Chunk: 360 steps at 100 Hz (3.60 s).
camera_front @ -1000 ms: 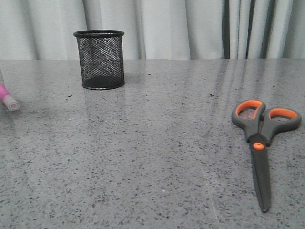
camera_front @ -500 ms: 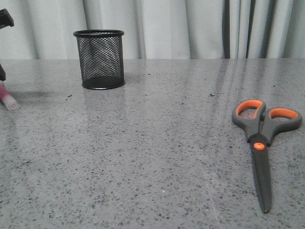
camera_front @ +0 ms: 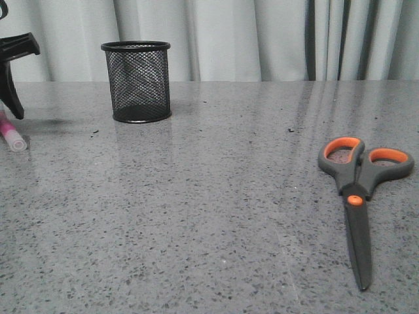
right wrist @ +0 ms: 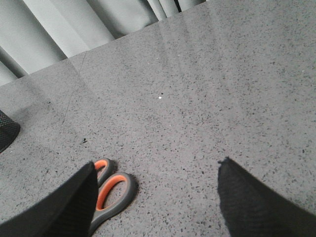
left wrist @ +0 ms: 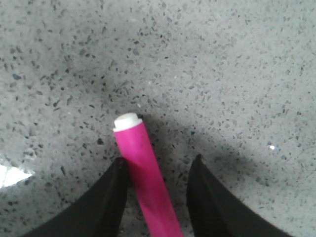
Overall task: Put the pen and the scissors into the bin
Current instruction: 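Close the left gripper on the pink marker and lift it, then carry the marker upright over the mesh cup and drop it in, then lower the right gripper onto the scissors' orange handles and grasp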
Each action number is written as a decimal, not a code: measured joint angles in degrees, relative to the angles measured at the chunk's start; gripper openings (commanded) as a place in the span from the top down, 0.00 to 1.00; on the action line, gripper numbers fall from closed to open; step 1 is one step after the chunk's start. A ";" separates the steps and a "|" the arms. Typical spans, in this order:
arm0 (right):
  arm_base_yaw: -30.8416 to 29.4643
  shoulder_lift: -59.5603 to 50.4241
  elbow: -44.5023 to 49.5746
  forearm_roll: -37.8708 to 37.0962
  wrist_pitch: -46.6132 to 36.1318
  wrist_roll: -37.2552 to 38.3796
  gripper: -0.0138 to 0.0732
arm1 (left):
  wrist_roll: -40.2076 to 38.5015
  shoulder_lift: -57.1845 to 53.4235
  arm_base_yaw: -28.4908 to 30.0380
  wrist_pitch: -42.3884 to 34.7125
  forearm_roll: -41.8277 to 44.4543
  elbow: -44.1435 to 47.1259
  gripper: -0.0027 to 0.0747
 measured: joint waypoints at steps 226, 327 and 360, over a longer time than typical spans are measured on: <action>0.00 3.78 -16.49 3.52 6.45 -8.97 0.31 | 112.26 -8.58 -12.99 -15.12 -90.14 -8.75 0.46; 27.42 56.57 -40.84 -3.67 39.82 4.27 0.33 | 105.77 -41.70 -13.80 -8.09 -86.19 -4.56 0.46; 27.42 63.43 -40.84 -0.70 38.79 6.50 0.33 | 105.63 -41.79 -17.94 -8.09 -86.06 -4.16 0.46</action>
